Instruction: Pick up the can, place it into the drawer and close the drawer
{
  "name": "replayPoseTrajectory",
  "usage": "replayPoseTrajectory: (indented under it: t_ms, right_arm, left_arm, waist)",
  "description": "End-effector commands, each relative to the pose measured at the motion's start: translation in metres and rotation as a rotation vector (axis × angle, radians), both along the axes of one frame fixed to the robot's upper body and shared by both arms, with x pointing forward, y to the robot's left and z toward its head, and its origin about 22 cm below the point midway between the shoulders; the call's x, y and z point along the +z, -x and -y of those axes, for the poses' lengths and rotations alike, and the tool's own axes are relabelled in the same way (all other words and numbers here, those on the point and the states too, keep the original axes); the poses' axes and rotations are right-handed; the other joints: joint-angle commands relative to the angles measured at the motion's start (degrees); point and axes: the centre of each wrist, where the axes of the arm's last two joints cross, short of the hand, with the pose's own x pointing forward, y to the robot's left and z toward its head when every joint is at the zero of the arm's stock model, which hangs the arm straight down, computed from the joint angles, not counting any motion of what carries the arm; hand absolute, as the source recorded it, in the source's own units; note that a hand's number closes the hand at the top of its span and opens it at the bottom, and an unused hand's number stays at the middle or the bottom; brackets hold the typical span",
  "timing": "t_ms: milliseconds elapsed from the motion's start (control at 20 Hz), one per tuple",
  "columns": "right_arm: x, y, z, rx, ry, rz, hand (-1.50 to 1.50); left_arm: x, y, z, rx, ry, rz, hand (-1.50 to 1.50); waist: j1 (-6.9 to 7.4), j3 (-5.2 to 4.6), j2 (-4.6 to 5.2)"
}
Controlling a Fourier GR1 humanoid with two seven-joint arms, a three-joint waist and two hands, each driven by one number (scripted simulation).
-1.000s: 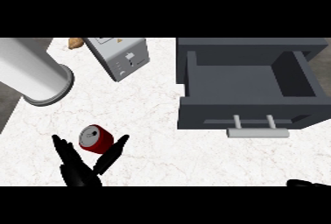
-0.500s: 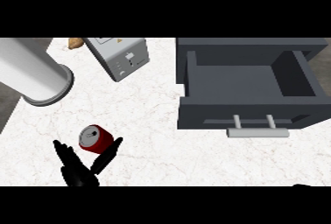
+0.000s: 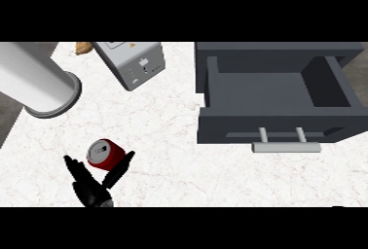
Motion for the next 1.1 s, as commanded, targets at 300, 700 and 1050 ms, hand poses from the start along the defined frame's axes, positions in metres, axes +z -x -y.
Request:
replayPoseTrajectory:
  t_ms: [300, 700, 1050]
  right_arm:
    - [-0.002, -0.017, -0.007, -0.01, 0.019, 0.014, -1.5]
    - [-0.006, -0.015, -0.004, -0.024, 0.011, 0.011, -1.5]
    - [0.017, -0.005, 0.002, -0.041, 0.014, 0.036, -1.5]
  left_arm:
    - [-0.006, -0.031, -0.011, -0.147, 0.002, 0.037, -1.5]
    - [0.002, -0.045, -0.006, -0.222, 0.059, 0.109, 1.5]
    - [-0.007, -0.053, -0.033, -0.257, 0.021, 0.164, 1.5]
  waist:
    - [0.04, 0.02, 0.07]
    - [0.1, 0.05, -0.02]
    - [-0.1, 0.02, 0.02]
